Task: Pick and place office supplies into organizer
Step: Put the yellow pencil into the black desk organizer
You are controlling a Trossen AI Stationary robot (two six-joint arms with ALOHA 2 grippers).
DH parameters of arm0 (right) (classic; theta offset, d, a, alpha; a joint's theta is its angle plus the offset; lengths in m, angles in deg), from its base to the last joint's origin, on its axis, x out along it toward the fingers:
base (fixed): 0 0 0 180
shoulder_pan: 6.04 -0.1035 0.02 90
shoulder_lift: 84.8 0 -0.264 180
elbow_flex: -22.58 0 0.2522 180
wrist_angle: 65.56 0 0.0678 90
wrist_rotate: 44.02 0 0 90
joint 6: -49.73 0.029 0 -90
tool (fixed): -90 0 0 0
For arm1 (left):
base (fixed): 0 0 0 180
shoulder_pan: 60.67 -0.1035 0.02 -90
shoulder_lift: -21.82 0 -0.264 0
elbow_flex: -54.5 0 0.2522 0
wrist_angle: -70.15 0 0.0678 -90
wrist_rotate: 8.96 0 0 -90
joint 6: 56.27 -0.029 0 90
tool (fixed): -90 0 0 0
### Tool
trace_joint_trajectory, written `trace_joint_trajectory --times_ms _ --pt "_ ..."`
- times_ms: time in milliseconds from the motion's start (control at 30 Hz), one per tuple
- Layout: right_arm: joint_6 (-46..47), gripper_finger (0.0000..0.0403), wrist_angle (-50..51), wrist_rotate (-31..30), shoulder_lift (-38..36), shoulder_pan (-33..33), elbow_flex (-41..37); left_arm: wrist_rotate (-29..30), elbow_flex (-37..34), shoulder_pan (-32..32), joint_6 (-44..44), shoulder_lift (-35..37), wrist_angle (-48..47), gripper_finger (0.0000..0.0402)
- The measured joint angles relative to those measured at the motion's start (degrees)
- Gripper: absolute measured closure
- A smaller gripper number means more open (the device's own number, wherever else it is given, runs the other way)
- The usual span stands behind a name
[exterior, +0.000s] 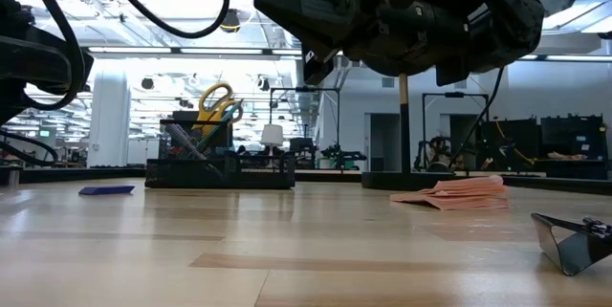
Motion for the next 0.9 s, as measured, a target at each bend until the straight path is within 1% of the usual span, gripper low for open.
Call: trace_joint_trajectory --times_ms 167,400,600,667,800,900 --pt "-0.13 0.0403 -0.02 1.19 0.00 -0.12 0.00 -0.13 0.00 0.11 -0.36 -0.03 0.17 0.0334" --pt "0.01 0.0403 0.70 1.90 0.00 -0.12 1.65 0.58 -0.04 0.12 -4.53 -0.07 1.33 0.0390" --pt "0.02 0.0403 1.31 1.90 0.00 -0.13 2.69 3.25 -0.07 0.20 -8.84 -0.11 1.34 0.0394" --pt "0.04 0.0403 1.27 1.75 0.00 -0.11 2.69 5.62 -0.10 0.28 -11.11 -0.09 1.48 0.0396" --pt "0.03 0.0403 1.20 1.66 0.00 -0.11 2.69 12.64 0.40 -0.61 -14.53 -0.44 0.54 0.0399" --pt "0.03 0.0403 0.51 1.46 0.00 0.01 2.69 15.50 1.66 -1.89 -17.09 -0.35 0.87 0.0400"
